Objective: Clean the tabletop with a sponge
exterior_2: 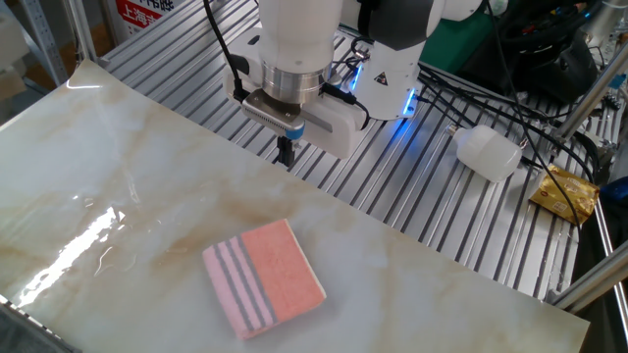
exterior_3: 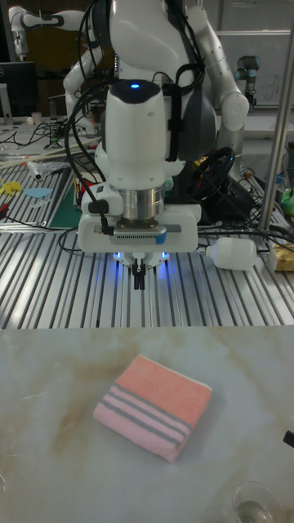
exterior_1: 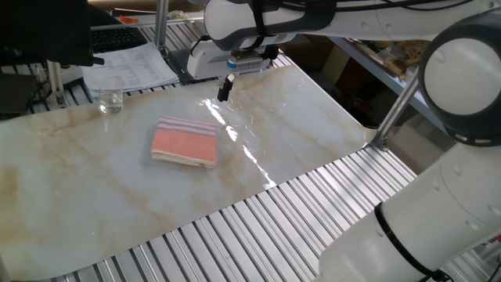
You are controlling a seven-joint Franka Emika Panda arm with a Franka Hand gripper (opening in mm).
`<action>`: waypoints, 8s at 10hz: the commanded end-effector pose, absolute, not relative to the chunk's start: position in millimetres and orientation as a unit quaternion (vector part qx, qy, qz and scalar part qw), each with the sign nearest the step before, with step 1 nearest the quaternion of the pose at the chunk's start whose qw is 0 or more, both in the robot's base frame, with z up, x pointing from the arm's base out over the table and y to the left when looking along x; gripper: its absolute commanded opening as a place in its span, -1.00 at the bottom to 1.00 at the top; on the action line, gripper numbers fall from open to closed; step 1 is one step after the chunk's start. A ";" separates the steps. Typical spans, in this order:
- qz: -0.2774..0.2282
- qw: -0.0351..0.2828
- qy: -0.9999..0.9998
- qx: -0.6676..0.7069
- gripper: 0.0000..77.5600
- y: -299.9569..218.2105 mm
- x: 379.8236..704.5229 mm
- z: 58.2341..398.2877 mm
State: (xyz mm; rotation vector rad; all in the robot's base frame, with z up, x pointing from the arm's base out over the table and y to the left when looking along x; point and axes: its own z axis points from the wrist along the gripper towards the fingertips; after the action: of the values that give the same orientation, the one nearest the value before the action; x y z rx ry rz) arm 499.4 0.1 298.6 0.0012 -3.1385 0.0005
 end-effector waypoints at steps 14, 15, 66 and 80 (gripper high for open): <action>0.021 -0.001 -1.000 0.013 -1.00 8.5 506.0 270.7; 0.020 -0.001 -1.000 0.013 -1.00 8.7 506.9 268.3; 0.010 -0.002 -1.000 -0.017 -1.00 0.6 565.1 170.6; 0.002 -0.013 -1.000 -0.021 -1.00 6.4 581.2 142.6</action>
State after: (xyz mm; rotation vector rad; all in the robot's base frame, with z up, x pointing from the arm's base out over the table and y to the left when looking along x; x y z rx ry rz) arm 578.8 3.6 145.4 -0.0576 -3.1618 0.0155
